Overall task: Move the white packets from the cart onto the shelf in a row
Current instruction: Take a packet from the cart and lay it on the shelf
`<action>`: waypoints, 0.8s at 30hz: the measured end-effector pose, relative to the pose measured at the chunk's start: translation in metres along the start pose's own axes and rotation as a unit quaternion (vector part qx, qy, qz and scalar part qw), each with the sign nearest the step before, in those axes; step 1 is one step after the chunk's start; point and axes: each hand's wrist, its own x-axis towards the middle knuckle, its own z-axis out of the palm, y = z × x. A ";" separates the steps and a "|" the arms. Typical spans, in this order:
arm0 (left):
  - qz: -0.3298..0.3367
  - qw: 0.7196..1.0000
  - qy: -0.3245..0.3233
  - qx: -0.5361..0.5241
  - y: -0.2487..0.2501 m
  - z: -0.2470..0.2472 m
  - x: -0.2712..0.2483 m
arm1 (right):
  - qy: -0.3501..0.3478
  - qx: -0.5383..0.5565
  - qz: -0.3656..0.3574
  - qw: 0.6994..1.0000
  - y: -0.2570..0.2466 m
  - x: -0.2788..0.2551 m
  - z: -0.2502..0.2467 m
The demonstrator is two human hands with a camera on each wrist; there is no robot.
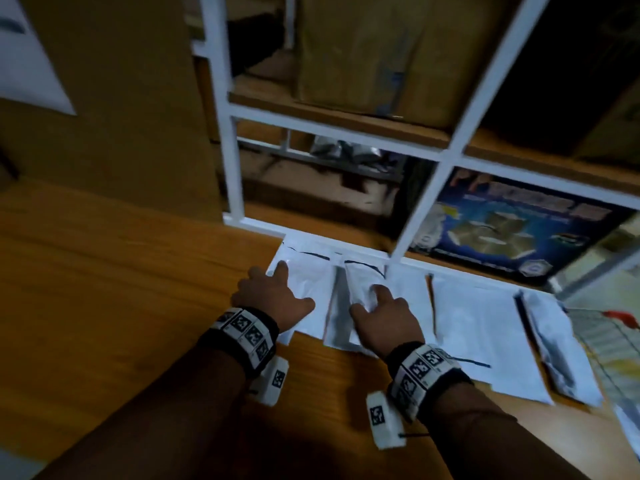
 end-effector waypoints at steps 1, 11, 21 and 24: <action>-0.013 1.000 0.003 0.006 -0.019 -0.003 0.008 | -0.009 -0.006 -0.011 1.000 -0.016 0.001 0.012; -0.096 0.995 -0.019 0.000 -0.126 -0.025 0.082 | -0.043 -0.033 -0.032 0.998 -0.148 0.033 0.088; -0.086 0.995 -0.025 -0.039 -0.132 -0.021 0.121 | -0.060 -0.037 0.025 0.997 -0.194 0.066 0.147; -0.080 0.997 0.000 -0.017 -0.134 -0.020 0.124 | -0.077 -0.041 0.018 0.996 -0.193 0.067 0.152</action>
